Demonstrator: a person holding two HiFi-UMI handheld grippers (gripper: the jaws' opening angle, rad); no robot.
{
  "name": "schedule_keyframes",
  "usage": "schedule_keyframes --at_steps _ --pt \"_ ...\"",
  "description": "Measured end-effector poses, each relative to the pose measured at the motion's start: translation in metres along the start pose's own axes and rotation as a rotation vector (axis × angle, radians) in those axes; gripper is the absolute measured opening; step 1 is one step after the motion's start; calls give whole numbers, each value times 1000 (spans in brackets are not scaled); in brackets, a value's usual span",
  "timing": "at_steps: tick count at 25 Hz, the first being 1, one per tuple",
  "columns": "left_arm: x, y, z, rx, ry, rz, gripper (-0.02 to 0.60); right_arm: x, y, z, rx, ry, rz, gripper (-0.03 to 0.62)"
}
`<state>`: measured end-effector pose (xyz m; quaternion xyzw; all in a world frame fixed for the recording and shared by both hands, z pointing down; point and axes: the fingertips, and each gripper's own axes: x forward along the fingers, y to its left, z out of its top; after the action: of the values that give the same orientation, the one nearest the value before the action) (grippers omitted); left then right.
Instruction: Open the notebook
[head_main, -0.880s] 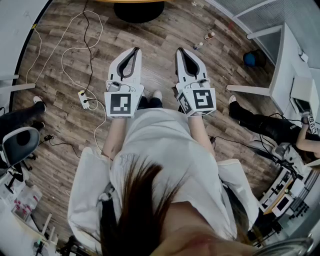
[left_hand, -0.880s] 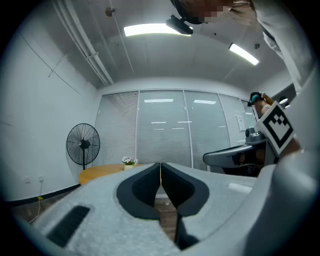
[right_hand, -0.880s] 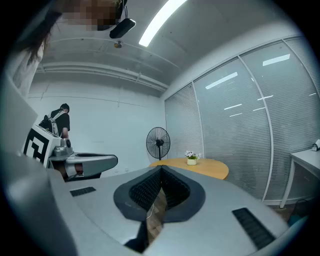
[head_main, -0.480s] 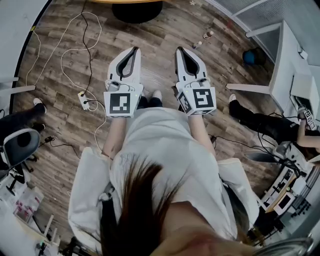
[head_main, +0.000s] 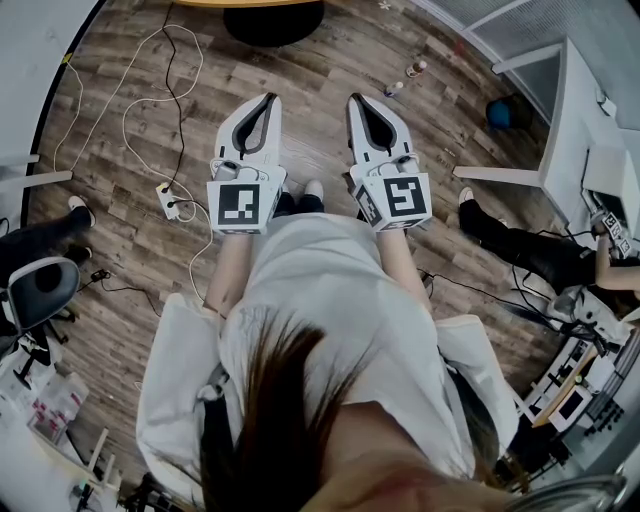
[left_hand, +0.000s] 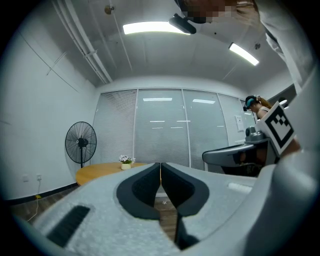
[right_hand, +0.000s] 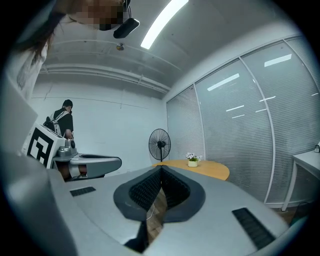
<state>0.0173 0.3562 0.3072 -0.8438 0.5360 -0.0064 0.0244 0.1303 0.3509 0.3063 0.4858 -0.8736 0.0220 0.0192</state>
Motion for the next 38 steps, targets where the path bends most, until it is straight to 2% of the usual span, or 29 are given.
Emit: schedule_keyframes --at_steps 5,6,7,21,31,38 --pt "8 -12 -4 -51 21 2 34 -6 -7 1 19 -12 35 0" --pt "11 -15 -5 -57 27 1 84 -7 -10 0 20 -11 37 2" --pt "12 -19 -5 -58 31 -1 103 -10 -13 0 21 -13 38 1" --pt "24 -62 -13 -38 31 -19 100 -42 -44 -14 25 12 37 2" --pt "54 -39 -16 -56 33 -12 83 -14 -62 -19 38 34 11 0" --pt "96 13 -15 -66 23 -24 81 49 -72 -16 47 39 -18 0"
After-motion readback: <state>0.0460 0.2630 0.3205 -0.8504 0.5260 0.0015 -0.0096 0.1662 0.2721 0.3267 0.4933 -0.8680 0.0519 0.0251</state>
